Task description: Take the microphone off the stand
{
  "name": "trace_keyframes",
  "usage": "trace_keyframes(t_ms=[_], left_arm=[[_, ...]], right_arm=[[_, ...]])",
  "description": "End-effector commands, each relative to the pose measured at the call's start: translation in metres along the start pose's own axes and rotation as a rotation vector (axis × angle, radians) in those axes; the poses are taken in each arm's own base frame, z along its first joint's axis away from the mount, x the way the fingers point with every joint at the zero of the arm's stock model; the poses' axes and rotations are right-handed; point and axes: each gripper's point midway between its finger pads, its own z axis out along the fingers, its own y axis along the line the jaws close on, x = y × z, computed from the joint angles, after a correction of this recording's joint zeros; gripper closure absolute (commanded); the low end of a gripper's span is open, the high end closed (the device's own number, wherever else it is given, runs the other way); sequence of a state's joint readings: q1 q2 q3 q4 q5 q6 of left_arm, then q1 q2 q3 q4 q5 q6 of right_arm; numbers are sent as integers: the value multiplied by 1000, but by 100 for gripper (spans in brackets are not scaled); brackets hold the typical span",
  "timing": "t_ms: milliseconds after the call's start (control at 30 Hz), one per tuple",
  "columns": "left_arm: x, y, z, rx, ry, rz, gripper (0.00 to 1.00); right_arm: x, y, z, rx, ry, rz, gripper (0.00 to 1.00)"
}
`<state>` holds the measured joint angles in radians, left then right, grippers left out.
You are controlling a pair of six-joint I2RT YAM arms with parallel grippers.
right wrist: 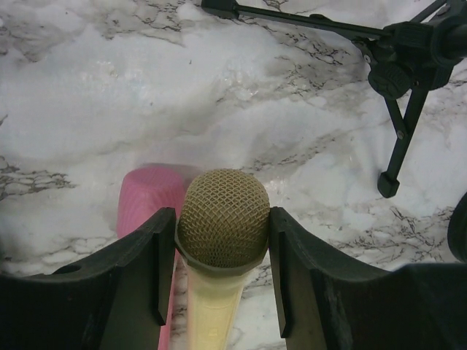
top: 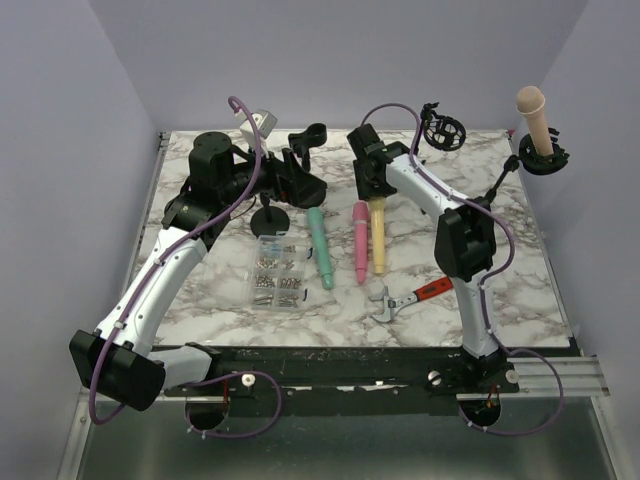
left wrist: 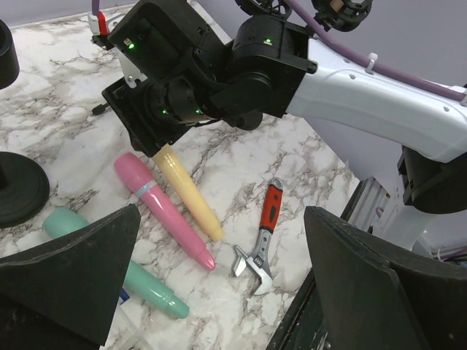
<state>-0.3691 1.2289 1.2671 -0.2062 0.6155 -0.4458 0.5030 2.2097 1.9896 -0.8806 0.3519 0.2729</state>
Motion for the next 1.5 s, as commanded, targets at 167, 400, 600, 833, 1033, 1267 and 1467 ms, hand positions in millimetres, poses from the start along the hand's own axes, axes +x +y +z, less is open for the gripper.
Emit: trace_keyframes(t_ms=[167,400,600,833,1033,1267,1467], left_arm=[[2,-5,1,26,7,11,2],[2,-6,1,29,5,10,1],[2,-6,1,29,4,10,1],[1,-9,0,36,0,14,1],[1,-9,0,38,0,14,1],[1,-11,0,45,0,13,1],[2,-12,1,50,3,10,1]], right_arm=[[-1,9,31,6,0,35,99],[7,33,40,-105,36,78,97],[7,48,37,-186,40,104,91],[10,64,35,-269,59,128,84],[8,63,28,-277,49,121,67],[4,61,19,-290,34,114,46],[-2,52,9,-265,-2,111,30]])
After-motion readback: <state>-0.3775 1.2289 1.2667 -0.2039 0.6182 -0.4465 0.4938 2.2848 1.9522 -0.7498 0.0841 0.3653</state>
